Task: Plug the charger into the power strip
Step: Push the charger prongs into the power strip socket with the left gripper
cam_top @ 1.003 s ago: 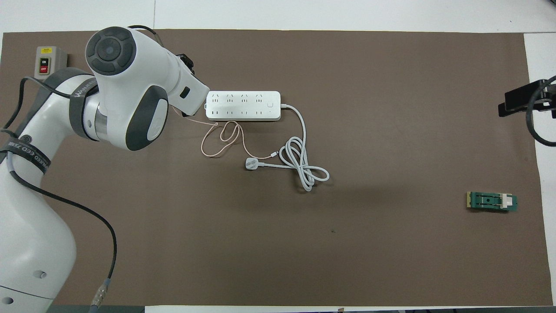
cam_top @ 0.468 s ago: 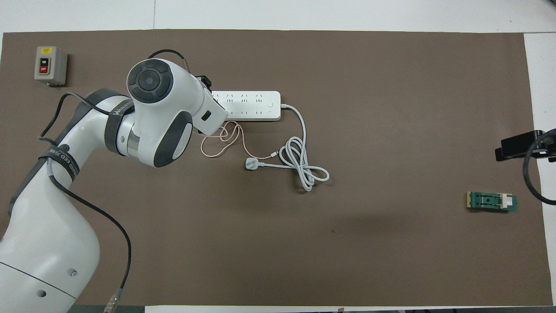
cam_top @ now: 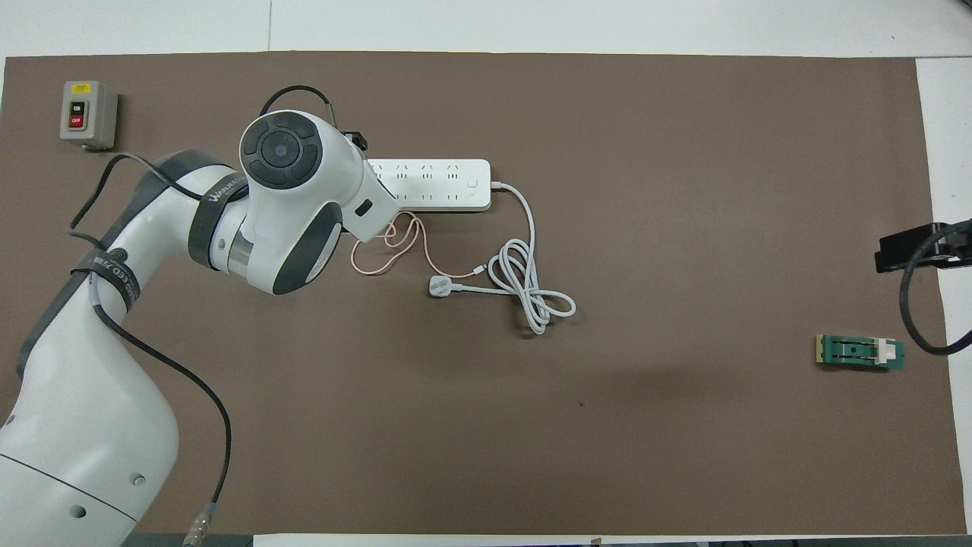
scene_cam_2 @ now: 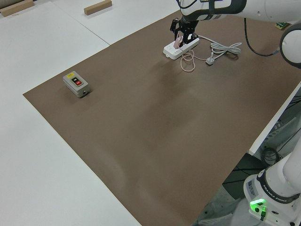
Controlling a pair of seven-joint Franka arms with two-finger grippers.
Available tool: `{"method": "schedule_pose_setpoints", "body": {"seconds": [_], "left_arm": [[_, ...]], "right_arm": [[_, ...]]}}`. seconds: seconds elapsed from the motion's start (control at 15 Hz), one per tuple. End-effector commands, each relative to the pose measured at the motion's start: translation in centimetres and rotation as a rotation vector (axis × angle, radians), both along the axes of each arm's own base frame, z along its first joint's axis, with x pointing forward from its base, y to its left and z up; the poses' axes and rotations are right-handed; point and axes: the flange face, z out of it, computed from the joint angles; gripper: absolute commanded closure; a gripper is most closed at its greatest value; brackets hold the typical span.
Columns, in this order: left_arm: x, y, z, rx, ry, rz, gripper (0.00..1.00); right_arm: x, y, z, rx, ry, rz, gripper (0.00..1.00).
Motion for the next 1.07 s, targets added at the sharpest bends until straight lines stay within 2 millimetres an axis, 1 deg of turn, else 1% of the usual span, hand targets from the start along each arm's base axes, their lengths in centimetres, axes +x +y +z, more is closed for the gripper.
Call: {"method": "schedule_pose_setpoints", "body": {"seconds": [0.0,0.13,0.33,0.4,0.87,1.0], "left_arm": [[0.6,-0.4,-1.3,0.024,-0.025,-0.012,1.00],[1.3,-0.6,-1.5,0.026,-0.029,-0.015,1.00],[1.4,-0.7,-1.5,0.016,-0.035,-0.009,1.00],[1.4,-0.8,-1.8,0.012,-0.040,-0.013,1.00],[1.0,-1.5,-2.3,0.001,-0.041,-0.012,1.00],[1.0,-1.4,-2.3,0.001,-0.039,-0.008,1.00]], "right_arm": [[-0.6,0.1,0.0,-0.002,0.009,0.021,0.00],[-0.7,0.1,0.0,0.012,0.015,0.016,0.00],[-0.8,0.0,0.1,0.042,0.029,0.007,0.00],[-0.7,0.0,0.1,0.044,0.030,0.007,0.00],[-0.8,0.0,0.2,0.046,0.030,0.007,0.00],[-0.8,0.2,0.2,0.047,0.029,0.012,0.00]]}}
